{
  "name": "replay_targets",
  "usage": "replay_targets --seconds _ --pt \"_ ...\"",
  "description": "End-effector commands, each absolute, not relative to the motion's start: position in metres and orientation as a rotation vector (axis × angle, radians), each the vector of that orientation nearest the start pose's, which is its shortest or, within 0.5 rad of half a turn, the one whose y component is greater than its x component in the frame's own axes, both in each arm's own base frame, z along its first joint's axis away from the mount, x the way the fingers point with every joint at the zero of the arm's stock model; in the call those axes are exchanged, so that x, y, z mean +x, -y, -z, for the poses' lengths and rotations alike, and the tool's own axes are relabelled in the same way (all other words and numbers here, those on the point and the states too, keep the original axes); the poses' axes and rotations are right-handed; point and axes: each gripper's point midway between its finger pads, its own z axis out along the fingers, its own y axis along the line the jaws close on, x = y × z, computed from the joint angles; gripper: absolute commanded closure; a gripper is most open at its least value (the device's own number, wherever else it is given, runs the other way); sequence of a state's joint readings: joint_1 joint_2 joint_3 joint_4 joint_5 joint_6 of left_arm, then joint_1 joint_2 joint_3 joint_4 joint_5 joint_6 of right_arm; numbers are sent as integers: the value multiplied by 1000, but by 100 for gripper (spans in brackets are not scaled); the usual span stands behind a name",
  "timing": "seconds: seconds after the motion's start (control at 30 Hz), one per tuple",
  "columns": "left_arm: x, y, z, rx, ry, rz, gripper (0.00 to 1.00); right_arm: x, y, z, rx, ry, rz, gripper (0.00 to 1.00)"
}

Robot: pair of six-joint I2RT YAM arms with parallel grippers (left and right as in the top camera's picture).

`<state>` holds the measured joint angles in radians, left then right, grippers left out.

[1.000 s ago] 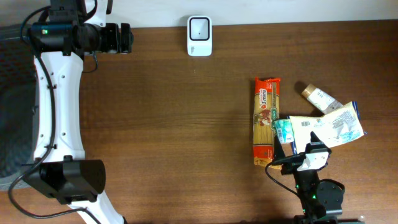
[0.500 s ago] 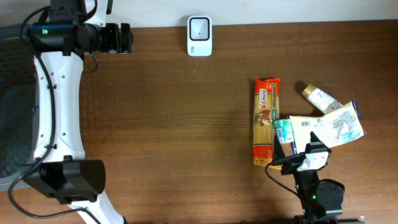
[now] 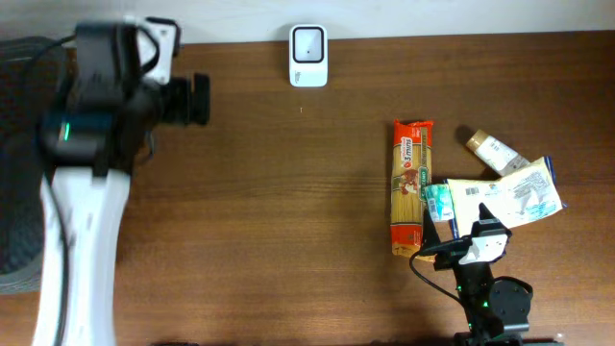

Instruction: Scan the item barcode

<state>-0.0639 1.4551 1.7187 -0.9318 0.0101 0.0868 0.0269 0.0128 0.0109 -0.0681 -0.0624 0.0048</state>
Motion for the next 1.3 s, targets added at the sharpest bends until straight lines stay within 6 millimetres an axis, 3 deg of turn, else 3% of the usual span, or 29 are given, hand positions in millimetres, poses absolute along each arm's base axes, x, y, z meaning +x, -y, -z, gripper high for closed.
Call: replay_targets --seconds 0.0,0.1,0.27,0.4,0.57,0.7,0.83,0.87,1.27 --pt "370 7 -326 139 -2154 -110 1 245 -21 -158 -70 -1641 -99 1" --pt "352 -4 -300 96 -2017 -123 1 245 -21 -158 -70 -1641 -99 1" --pt "321 -2 -269 90 -1738 -115 1 245 -21 -158 -70 -1641 -99 1" --pt "290 -3 -223 88 -1673 -119 1 245 -21 -158 -70 -1641 -99 1" --pt "268 -4 -186 111 -1633 -154 1 245 -21 -158 -70 -1641 -99 1" --pt "258 -4 -172 140 -1594 -184 1 245 -21 -158 -70 -1641 -99 1" --pt "247 -3 -151 166 -1667 -194 1 245 -21 -158 -70 -1641 -99 1" --pt "246 -2 -160 168 -1630 -194 1 245 -21 -158 -70 -1641 -99 1" --pt "246 -3 -157 169 -1644 -194 1 245 -21 -158 -70 -1641 -99 1"
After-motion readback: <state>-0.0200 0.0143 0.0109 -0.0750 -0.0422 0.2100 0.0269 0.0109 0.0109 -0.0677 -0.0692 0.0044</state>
